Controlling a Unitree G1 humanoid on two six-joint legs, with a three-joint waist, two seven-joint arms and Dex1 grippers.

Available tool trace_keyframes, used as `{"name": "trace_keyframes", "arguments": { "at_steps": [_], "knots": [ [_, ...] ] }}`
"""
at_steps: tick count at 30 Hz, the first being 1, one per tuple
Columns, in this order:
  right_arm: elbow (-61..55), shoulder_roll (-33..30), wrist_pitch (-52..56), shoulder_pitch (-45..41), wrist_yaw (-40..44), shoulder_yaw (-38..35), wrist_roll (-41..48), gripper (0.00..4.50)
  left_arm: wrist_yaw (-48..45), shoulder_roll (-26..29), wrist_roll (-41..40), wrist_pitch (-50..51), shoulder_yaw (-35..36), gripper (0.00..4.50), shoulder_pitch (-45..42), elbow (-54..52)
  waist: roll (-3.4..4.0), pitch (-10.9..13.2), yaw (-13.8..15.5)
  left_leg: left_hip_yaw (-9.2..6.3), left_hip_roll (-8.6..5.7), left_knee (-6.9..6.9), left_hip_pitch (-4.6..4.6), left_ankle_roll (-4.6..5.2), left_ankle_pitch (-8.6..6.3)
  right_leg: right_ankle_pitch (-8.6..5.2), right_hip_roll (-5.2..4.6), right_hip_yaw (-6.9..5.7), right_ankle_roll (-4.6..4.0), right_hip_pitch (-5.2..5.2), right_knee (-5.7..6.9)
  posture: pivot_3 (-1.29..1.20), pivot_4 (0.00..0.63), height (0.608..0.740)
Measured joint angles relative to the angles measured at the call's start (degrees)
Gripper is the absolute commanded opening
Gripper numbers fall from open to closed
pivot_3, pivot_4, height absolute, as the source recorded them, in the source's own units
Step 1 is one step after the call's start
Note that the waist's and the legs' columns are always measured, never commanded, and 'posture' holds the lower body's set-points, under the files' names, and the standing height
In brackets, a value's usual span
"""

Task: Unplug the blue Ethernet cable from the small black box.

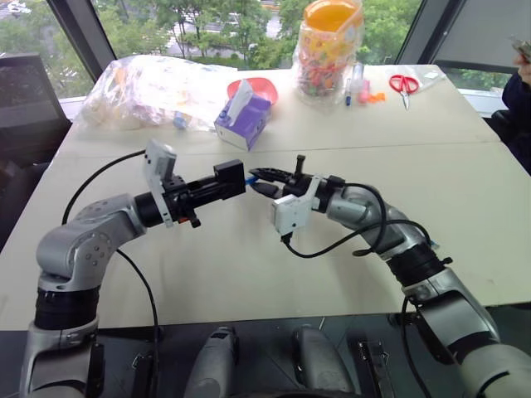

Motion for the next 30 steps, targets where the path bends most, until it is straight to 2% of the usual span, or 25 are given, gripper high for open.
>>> {"name": "trace_keyframes", "arguments": {
  "at_steps": [1,3,6,10,13,17,24,30],
  "knots": [
    [0.0,0.0,1.6,-0.2,3.6,0.0,3.5,3.19,-0.7,0.6,-0.1,0.1,-0.1,0.46,0.4,-0.1,0.0,0.0,0.0,0.0,0.0,0.0,0.0,0.0,0.0,0.0,0.0,0.0,0.0,0.0,0.0,0.0,0.15,0.726],
    [0.1,-0.7,6.4,-1.5,12.6,-0.2,11.8,3.19,-2.4,2.2,-0.8,0.4,-0.1,0.46,1.4,-0.6,-0.03,0.0,0.0,0.0,0.0,0.0,-0.01,0.0,0.0,0.0,0.0,0.0,0.0,0.01,-0.01,0.0,0.15,0.726],
    [0.1,-3.9,19.2,-4.7,27.9,-2.2,25.2,3.19,-6.2,5.5,-2.3,1.0,0.0,0.46,2.8,-1.8,-0.03,0.0,0.1,-0.02,0.01,0.0,0.0,0.01,0.0,-0.01,0.0,-0.01,-0.01,0.03,-0.02,0.0,0.15,0.726],
    [-1.6,-5.2,37.1,-7.7,42.3,-4.9,38.8,3.19,-8.4,7.6,-3.6,1.9,1.1,0.46,3.0,-2.0,-0.03,0.0,0.1,-0.03,0.02,-0.01,0.0,0.01,-0.01,-0.02,0.0,-0.02,-0.02,0.01,-0.02,0.0,0.15,0.726],
    [-1.2,-5.1,48.2,-9.7,49.4,-4.8,44.7,3.19,-7.9,7.0,-5.0,2.6,1.5,0.46,2.1,-1.9,-0.01,0.1,0.0,-0.02,0.01,0.0,-0.02,0.01,-0.01,-0.02,-0.01,-0.02,-0.02,-0.01,-0.03,0.0,0.15,0.726],
    [4.4,-2.1,58.4,-14.4,53.9,-5.8,49.0,3.19,-6.2,5.5,-7.8,3.6,2.6,0.46,0.3,-1.9,-0.03,0.1,0.0,-0.02,0.02,0.0,-0.04,0.01,-0.01,0.0,0.01,-0.04,-0.01,-0.05,-0.01,0.0,0.15,0.726],
    [10.7,2.9,61.5,-15.7,54.3,-6.8,49.0,3.19,-5.4,6.0,-9.5,5.2,3.0,0.46,1.4,-3.7,-0.03,0.1,0.0,-0.02,0.01,-0.01,-0.32,0.01,-0.01,0.09,0.01,-0.04,0.18,-0.3,-0.03,0.0,0.15,0.726],
    [11.8,3.2,61.6,-16.9,54.8,-7.0,48.4,3.19,-5.4,6.7,-9.9,5.3,3.2,0.46,1.5,-4.6,-0.03,0.1,0.0,-0.02,0.01,-0.01,-0.32,0.0,-0.01,0.09,0.02,-0.05,0.17,-0.3,-0.02,0.0,0.15,0.726]
  ]
}}
